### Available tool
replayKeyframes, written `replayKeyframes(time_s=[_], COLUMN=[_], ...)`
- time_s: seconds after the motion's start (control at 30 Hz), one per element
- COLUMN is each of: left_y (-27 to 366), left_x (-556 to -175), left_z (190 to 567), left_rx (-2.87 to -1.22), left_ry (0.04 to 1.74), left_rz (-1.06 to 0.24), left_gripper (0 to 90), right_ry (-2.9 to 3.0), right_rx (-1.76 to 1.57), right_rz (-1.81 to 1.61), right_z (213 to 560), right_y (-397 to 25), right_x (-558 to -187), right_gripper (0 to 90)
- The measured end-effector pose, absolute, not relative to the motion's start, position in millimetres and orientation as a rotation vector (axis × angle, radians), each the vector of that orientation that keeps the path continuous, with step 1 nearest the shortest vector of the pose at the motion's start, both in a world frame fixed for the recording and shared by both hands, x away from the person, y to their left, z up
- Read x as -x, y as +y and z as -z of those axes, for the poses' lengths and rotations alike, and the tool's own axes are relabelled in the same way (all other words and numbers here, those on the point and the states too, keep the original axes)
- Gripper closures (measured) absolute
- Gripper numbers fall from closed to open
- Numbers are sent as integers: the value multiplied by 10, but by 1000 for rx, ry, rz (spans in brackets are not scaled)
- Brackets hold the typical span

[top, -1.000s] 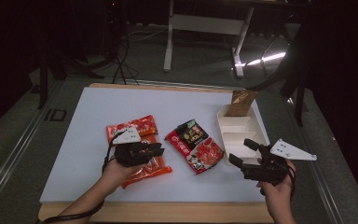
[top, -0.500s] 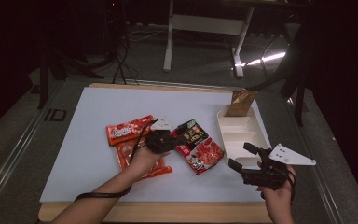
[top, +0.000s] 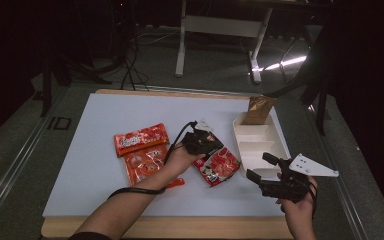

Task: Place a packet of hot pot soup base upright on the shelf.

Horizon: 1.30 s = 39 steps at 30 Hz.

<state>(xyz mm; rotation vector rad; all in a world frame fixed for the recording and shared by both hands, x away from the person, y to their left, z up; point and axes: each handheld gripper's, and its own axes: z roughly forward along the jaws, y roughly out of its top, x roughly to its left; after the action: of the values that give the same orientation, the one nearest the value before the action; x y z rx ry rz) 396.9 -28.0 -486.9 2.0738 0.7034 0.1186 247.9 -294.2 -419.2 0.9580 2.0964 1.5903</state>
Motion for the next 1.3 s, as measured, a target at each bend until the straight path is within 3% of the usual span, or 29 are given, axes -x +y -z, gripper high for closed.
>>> replayKeyframes(time_s=[0.53,1.1,1.3], left_y=[-748,-1043,-1058], left_x=[-4467,-4527,-4477], left_z=[5167,5258,5230], left_rx=[-2174,-2349,-2358], left_ry=[803,719,704], left_rz=[-112,-129,-59], left_gripper=[900,900,900], right_ry=[2117,2130,2116], right_rx=[-933,-934,-937], right_rz=[-1599,-1585,-1588], right_z=[4242,4283,4269], right_y=[-2912,-2908,-2923], right_x=[-2490,-2502,-2498], right_gripper=[142,141,142])
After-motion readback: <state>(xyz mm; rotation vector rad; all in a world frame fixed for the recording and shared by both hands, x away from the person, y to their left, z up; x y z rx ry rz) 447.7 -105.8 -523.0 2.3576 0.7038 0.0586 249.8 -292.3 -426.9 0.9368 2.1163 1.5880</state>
